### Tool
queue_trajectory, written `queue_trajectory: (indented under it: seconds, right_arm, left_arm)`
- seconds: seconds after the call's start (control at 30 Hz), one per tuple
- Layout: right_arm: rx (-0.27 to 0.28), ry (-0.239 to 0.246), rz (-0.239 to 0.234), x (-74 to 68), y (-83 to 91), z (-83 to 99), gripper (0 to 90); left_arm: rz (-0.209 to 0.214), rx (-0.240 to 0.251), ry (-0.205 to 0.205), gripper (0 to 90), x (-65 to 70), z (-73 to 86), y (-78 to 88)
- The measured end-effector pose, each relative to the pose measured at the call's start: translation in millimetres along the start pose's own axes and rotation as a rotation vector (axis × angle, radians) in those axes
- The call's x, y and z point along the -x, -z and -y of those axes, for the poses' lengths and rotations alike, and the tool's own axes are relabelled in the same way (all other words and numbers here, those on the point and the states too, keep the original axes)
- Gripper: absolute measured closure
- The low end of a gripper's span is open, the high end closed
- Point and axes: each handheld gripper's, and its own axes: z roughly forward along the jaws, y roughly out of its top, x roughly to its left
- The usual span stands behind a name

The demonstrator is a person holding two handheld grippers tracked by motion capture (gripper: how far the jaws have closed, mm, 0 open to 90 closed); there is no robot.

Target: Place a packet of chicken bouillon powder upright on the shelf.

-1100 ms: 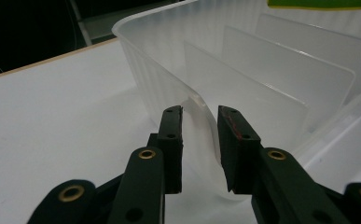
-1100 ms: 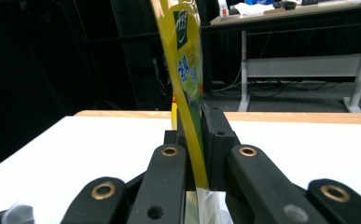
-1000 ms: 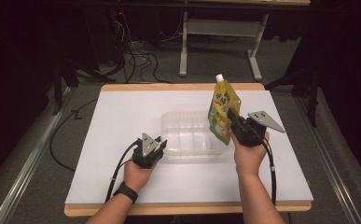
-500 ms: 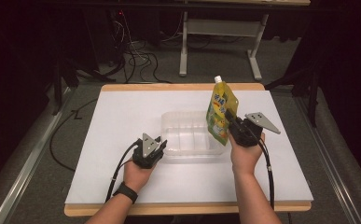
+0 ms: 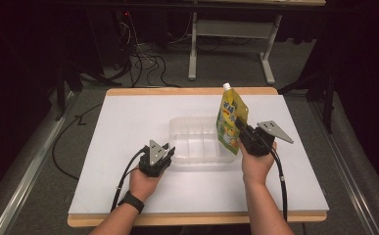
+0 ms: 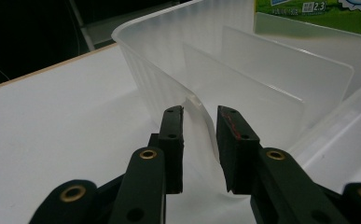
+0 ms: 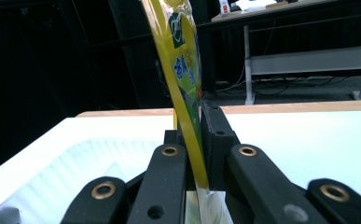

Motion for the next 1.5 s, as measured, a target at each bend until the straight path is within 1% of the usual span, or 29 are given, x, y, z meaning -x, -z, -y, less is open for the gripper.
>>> queue_trajectory:
  seconds: [0.1, 0.27, 0.3, 0.37, 0.43, 0.47, 0.5, 0.57, 0.63, 0.73, 0.77, 0.93, 1.13, 1.17, 1.27, 1.3, 1.37, 1.43, 1.5]
  right_arm:
    - [0.009, -0.011, -0.003, 1.4, -0.2, 3.2, 88.3]
    - [0.018, -0.011, -0.009, 0.6, -1.0, 3.6, 89.0]
    - [0.026, -0.005, -0.016, -1.0, -2.4, 4.0, 89.1]
    - [0.042, 0.008, -0.016, -1.9, -3.3, 4.9, 89.4]
    - [0.053, 0.006, -0.02, -2.0, -3.2, 5.7, 89.5]
    - [0.067, 0.005, -0.02, -1.8, -2.8, 6.7, 89.5]
    - [0.076, 0.013, -0.028, -2.2, -2.5, 7.3, 89.6]
    - [0.08, 0.021, -0.032, -2.7, -2.5, 7.6, 89.7]
    - [0.09, 0.019, -0.033, -2.0, -2.4, 9.9, 89.6]
    - [0.103, -0.004, -0.049, 2.7, -2.7, 14.0, 89.7]
    - [0.111, -0.031, -0.054, 5.8, -2.1, 15.6, 89.7]
    - [0.122, -0.036, -0.062, 7.2, -1.8, 19.4, 89.8]
    - [0.104, -0.028, -0.064, 7.7, -0.9, 25.0, 89.8]
    - [0.095, -0.018, -0.06, 8.0, 0.5, 25.6, 89.8]
    - [0.085, -0.011, -0.056, 8.4, 1.9, 26.5, 89.7]
    - [0.073, 0.001, -0.049, 8.8, 3.5, 26.8, 89.7]
    - [0.066, 0.008, -0.048, 8.6, 4.3, 26.7, 89.6]
    - [0.051, 0.044, -0.038, 7.8, 7.1, 26.0, 89.4]
    - [0.045, 0.048, -0.036, 7.5, 8.0, 25.7, 89.4]
  left_arm:
    - [-0.001, 0.0, -0.001, 72.7, -0.2, -0.1, 0.1]
    - [-0.001, 0.0, -0.001, 73.0, -0.1, -0.1, 0.0]
    - [-0.003, 0.0, 0.0, 73.3, -0.2, -0.1, -0.1]
    - [-0.003, 0.0, 0.001, 73.4, -0.1, -0.1, -0.1]
    - [-0.004, -0.001, 0.001, 73.5, 0.0, -0.1, 0.0]
    - [-0.004, -0.001, 0.001, 73.5, 0.0, -0.1, 0.0]
    - [-0.004, -0.001, 0.001, 73.5, 0.0, -0.1, -0.1]
    - [-0.004, 0.0, 0.001, 73.5, 0.0, -0.1, -0.1]
    - [-0.006, -0.002, -0.003, 73.6, -0.4, -0.4, 0.1]
    - [-0.005, 0.001, 0.003, 73.7, 0.4, -0.2, -0.3]
    - [-0.005, 0.001, 0.004, 73.8, 0.4, -0.2, -0.3]
    - [-0.002, 0.001, 0.006, 74.1, 0.3, -0.2, -0.2]
    - [-0.002, 0.003, 0.008, 74.0, 0.0, -0.3, -0.3]
    - [-0.002, 0.003, 0.008, 74.0, 0.0, -0.3, -0.3]
    - [-0.002, 0.004, 0.012, 74.0, 0.0, -0.4, -0.4]
    - [-0.002, 0.004, 0.011, 73.9, 0.1, -0.4, -0.4]
    - [-0.002, 0.002, 0.008, 73.9, 0.1, -0.4, -0.3]
    - [-0.001, 0.0, 0.008, 73.9, 0.2, -0.5, -0.2]
    - [-0.003, -0.001, 0.005, 73.9, 0.6, -0.7, -0.1]
